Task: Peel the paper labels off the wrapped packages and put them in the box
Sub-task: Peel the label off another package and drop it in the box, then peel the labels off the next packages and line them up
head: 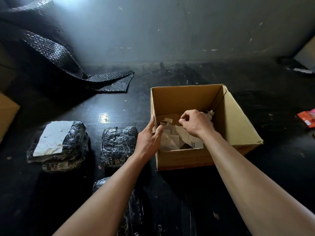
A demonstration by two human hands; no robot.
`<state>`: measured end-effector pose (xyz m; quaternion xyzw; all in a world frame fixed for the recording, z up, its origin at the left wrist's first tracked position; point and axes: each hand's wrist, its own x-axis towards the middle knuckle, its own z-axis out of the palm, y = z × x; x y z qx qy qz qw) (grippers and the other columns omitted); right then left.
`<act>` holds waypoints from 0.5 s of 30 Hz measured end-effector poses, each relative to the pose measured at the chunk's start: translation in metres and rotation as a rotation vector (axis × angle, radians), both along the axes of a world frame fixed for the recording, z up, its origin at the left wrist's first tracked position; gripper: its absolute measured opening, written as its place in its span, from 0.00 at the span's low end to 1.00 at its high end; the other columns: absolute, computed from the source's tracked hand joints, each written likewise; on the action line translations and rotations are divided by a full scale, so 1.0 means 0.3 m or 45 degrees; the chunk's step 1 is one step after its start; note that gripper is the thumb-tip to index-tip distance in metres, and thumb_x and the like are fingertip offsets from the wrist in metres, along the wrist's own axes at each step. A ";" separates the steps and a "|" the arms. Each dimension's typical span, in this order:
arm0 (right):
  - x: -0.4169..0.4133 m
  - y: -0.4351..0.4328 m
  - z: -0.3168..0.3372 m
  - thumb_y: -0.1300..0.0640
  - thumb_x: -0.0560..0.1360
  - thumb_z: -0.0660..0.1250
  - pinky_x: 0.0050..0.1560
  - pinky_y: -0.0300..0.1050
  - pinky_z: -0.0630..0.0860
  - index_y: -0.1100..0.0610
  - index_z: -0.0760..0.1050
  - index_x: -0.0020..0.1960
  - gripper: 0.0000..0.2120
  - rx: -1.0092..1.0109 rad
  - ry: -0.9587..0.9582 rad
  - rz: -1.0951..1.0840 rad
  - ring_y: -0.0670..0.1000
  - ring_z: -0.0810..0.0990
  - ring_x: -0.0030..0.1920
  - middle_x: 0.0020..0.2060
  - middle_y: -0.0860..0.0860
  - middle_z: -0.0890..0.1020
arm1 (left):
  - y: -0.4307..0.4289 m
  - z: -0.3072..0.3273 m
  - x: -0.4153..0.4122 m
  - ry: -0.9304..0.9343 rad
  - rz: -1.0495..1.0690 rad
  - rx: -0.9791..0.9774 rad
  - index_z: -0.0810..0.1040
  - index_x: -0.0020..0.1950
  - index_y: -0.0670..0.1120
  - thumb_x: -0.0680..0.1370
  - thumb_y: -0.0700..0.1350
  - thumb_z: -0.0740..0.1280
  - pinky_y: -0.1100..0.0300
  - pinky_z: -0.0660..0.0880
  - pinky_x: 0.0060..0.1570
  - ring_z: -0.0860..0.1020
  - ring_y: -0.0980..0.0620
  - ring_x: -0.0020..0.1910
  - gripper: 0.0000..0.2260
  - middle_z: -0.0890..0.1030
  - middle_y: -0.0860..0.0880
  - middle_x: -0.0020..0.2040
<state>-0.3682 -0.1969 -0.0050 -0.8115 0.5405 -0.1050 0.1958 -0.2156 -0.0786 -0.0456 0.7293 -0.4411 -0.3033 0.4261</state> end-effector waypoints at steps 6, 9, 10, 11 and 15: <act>0.029 0.023 0.046 0.50 0.79 0.69 0.47 0.46 0.80 0.52 0.79 0.60 0.11 0.021 0.030 0.058 0.51 0.82 0.53 0.55 0.50 0.83 | 0.004 0.005 0.020 0.003 -0.044 0.000 0.63 0.80 0.60 0.83 0.57 0.62 0.60 0.73 0.63 0.79 0.51 0.64 0.25 0.79 0.49 0.68; 0.083 0.043 0.090 0.51 0.79 0.68 0.47 0.44 0.79 0.52 0.79 0.61 0.12 -0.008 0.022 0.125 0.51 0.82 0.53 0.55 0.51 0.83 | 0.033 0.029 0.060 -0.030 -0.027 0.008 0.71 0.76 0.52 0.82 0.60 0.63 0.50 0.79 0.62 0.81 0.49 0.62 0.25 0.81 0.45 0.65; 0.109 0.053 0.107 0.51 0.79 0.69 0.48 0.45 0.80 0.52 0.79 0.61 0.12 -0.021 0.015 0.154 0.51 0.83 0.53 0.55 0.51 0.83 | 0.047 0.041 0.081 -0.044 0.005 0.010 0.73 0.75 0.48 0.82 0.59 0.64 0.50 0.79 0.62 0.81 0.49 0.62 0.24 0.81 0.44 0.65; 0.140 0.063 0.123 0.50 0.79 0.69 0.50 0.47 0.81 0.52 0.79 0.61 0.12 -0.035 0.006 0.182 0.51 0.83 0.53 0.55 0.51 0.84 | 0.066 0.055 0.105 -0.074 0.032 0.010 0.75 0.73 0.46 0.82 0.57 0.65 0.50 0.79 0.61 0.81 0.49 0.62 0.24 0.81 0.44 0.65; 0.306 0.115 0.179 0.49 0.77 0.69 0.52 0.50 0.82 0.52 0.80 0.57 0.11 -0.067 -0.016 0.287 0.52 0.83 0.52 0.53 0.51 0.85 | 0.168 0.099 0.254 -0.228 0.164 -0.017 0.79 0.69 0.45 0.80 0.55 0.68 0.50 0.80 0.58 0.83 0.50 0.59 0.20 0.84 0.45 0.61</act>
